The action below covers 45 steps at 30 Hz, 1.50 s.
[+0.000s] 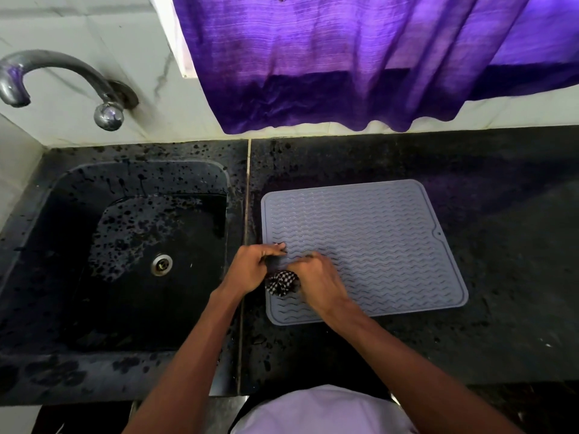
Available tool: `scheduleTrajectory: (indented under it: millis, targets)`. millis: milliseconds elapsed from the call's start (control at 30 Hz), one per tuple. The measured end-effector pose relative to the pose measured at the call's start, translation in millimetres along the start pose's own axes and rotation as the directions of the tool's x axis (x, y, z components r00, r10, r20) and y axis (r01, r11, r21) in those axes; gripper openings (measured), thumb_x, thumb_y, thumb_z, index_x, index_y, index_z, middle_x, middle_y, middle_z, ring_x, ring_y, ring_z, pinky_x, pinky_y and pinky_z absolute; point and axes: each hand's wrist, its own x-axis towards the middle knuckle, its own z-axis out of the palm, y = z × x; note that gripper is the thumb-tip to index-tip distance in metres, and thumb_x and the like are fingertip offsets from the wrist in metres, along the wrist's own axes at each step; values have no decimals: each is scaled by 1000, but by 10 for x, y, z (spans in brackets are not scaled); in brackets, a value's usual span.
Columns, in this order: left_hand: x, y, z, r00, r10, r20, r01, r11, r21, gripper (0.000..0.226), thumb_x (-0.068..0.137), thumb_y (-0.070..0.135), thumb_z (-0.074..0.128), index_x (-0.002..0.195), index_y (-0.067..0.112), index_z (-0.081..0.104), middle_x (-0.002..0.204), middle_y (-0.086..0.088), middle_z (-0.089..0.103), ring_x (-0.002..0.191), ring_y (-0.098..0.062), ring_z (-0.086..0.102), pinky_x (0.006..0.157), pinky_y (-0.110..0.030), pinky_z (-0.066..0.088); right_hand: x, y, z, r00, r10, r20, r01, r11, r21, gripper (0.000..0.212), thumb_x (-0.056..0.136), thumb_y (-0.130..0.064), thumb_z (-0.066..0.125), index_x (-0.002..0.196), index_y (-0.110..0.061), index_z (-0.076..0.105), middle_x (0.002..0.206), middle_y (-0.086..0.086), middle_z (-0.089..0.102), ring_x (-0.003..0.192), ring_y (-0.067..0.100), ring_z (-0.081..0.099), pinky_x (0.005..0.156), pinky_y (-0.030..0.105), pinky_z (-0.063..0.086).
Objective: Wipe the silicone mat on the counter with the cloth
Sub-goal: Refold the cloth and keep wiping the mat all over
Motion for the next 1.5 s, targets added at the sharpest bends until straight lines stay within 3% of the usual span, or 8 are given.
scheduleTrajectory:
  millis: [133, 367, 500, 567, 700, 833, 1333, 1500]
  targets:
    - [-37, -9, 34, 999, 42, -28, -41, 998, 43, 50, 80, -27, 52, 112, 3, 75, 126, -6, 68, 122, -9, 57, 111, -12, 35, -62, 289, -160, 996, 82, 38, -82, 997, -7, 22, 72, -3, 68, 85, -21, 71, 82, 4, 72, 86, 25, 66, 80, 35, 52]
    - [-59, -45, 99, 997, 46, -63, -41, 996, 79, 62, 71, -31, 45, 111, 5, 76, 127, -5, 68, 123, -7, 56, 111, -8, 31, -238, 892, -463, 956, 268, 121, -268, 963, -21, 34, 77, -10, 64, 106, -26, 71, 98, 7, 72, 96, 29, 65, 84, 37, 53]
    - [-74, -32, 119, 992, 61, -106, -54, 996, 65, 62, 69, -31, 46, 109, 5, 76, 125, -6, 70, 121, -8, 59, 113, -23, 40, -310, 1165, -622, 925, 350, 150, -353, 936, -8, 39, 80, -9, 68, 115, -26, 68, 103, 7, 71, 96, 28, 65, 85, 36, 53]
    - [-85, 9, 171, 988, 36, -148, -26, 997, 68, 52, 76, -26, 50, 107, 7, 77, 124, -4, 70, 120, -7, 59, 112, -28, 43, -330, 1240, -688, 930, 339, 141, -335, 941, -52, 44, 80, -10, 67, 119, -30, 65, 104, 6, 70, 97, 27, 65, 86, 38, 54]
    - [-144, 124, 361, 966, -19, -256, 42, 996, 83, 20, 91, 5, 68, 108, 11, 76, 125, 0, 70, 117, -11, 63, 104, -19, 42, -321, 1201, -681, 980, 177, 93, -182, 982, 47, 45, 74, 0, 70, 112, -23, 67, 102, 2, 70, 96, 23, 64, 83, 37, 53]
    - [-202, 172, 520, 951, -45, -305, 76, 993, 90, 27, 95, 26, 68, 118, 13, 69, 129, 5, 64, 117, -4, 55, 103, -18, 39, -293, 1090, -591, 984, 145, 107, -141, 989, -44, 38, 77, -5, 66, 109, -24, 65, 106, -1, 67, 101, 26, 61, 82, 37, 51]
    - [-234, 194, 609, 936, -14, -352, 64, 990, 129, 26, 95, 14, 66, 121, 9, 65, 130, 3, 63, 122, -9, 56, 104, -18, 40, -573, 1919, -1015, 879, 439, 184, -440, 897, -37, 46, 83, -12, 59, 124, -32, 62, 117, 8, 66, 107, 30, 60, 92, 45, 51]
    - [-232, 187, 653, 926, -7, -377, 60, 990, 130, 28, 95, 11, 66, 122, 8, 63, 130, 5, 61, 120, -2, 52, 104, -6, 33, -732, 2036, -1129, 850, 526, 39, -514, 843, -156, 39, 81, -10, 58, 118, -22, 63, 108, 11, 66, 101, 34, 60, 85, 47, 52]
